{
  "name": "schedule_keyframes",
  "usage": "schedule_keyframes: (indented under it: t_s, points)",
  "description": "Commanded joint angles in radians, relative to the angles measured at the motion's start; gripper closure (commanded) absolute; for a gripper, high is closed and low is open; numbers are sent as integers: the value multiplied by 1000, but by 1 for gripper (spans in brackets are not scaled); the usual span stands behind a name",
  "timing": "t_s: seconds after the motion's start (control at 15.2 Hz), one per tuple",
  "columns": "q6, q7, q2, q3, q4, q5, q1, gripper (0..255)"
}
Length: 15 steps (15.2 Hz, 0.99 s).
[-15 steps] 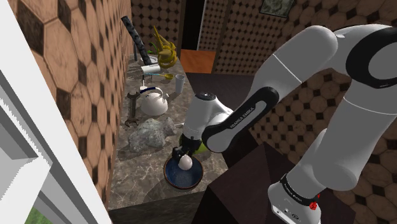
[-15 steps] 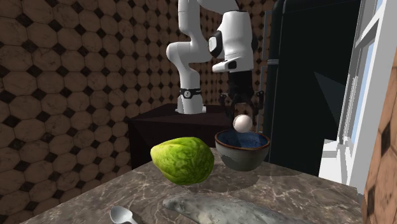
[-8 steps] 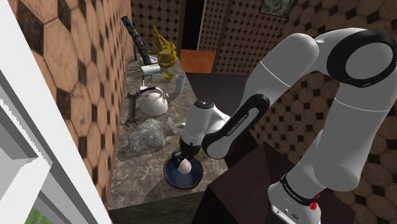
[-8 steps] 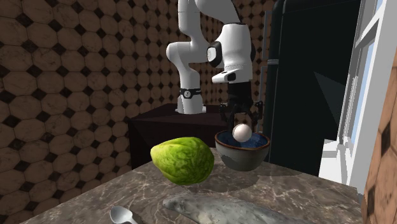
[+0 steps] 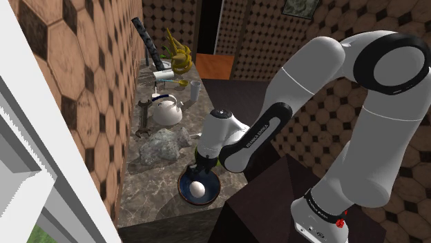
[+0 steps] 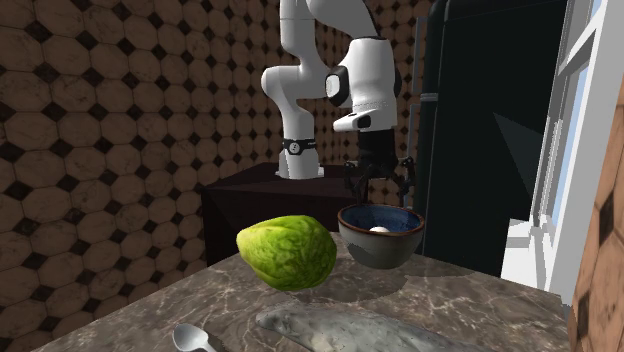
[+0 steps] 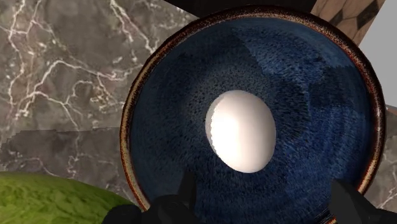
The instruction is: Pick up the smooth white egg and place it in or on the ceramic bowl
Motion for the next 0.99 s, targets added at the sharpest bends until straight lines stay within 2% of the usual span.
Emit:
schedule_keyframes:
  t_s: [0.0, 0.2, 0.46, 0.92]
  points:
    - [0, 0, 0, 0, 0, 0, 0, 0]
    - [0, 0, 0, 0, 0, 0, 0, 0]
    - [-124, -84, -153, 78, -23, 116, -66, 0]
    - [-124, -85, -153, 74, -23, 118, -62, 0]
